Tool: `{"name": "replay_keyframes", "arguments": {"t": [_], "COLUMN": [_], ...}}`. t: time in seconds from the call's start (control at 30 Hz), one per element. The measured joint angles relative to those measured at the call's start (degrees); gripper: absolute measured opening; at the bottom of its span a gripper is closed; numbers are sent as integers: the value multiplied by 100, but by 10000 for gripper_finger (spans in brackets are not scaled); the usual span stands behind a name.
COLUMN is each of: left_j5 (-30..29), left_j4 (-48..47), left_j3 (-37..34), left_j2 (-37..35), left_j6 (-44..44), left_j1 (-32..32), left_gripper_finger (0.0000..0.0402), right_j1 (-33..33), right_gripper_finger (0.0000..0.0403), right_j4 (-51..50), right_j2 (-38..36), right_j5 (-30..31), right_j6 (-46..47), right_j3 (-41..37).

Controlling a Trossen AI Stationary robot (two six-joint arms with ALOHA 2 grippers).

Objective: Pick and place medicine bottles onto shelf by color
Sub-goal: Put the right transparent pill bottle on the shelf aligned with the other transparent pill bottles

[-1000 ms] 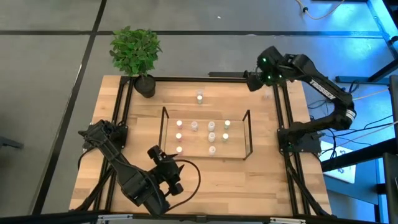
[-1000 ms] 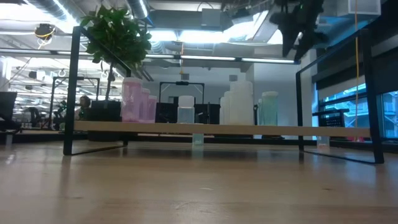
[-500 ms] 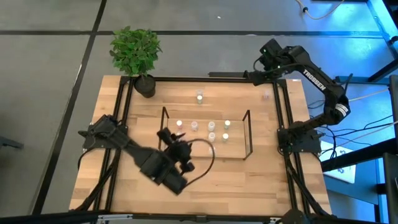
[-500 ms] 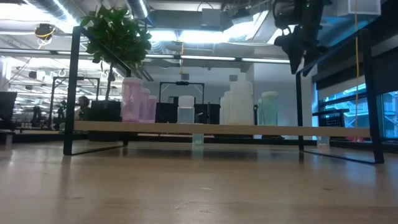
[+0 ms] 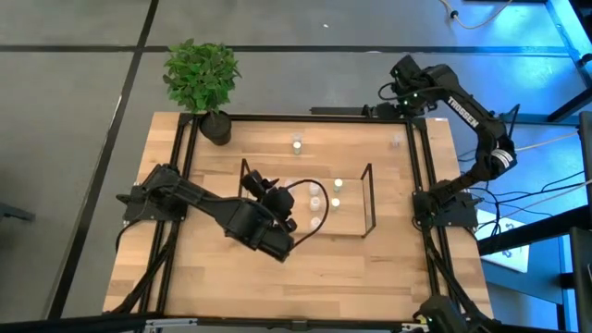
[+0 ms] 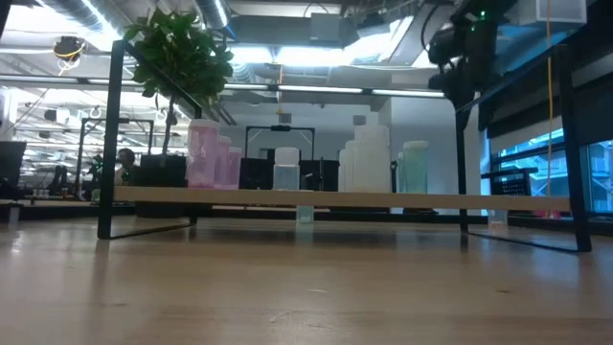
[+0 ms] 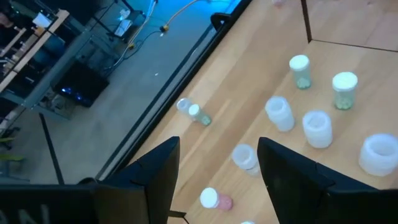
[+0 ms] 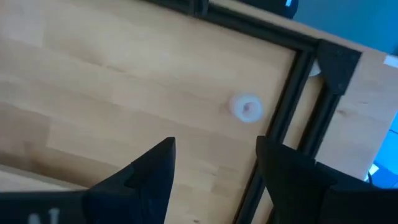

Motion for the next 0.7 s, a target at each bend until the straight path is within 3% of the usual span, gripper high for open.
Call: {"name": "replay_keyframes", "arguments": {"t": [0.37,0.7], "left_j5": [-28,-33], "left_j4": [0,0], "left_j3": [0,2], "left_j2": [2,2], "left_j6": [10,-106], "left_j1": [-125,-114], "left_gripper_finger": [209,209], "right_j1": [-60,-60], "right_gripper_finger": [226,226], "right_j4": [995,1843], "right_j2": [11,9], "right_j5": [3,496], "right_j6": [-75,238], "right_j3": [-1628,-2032]}}
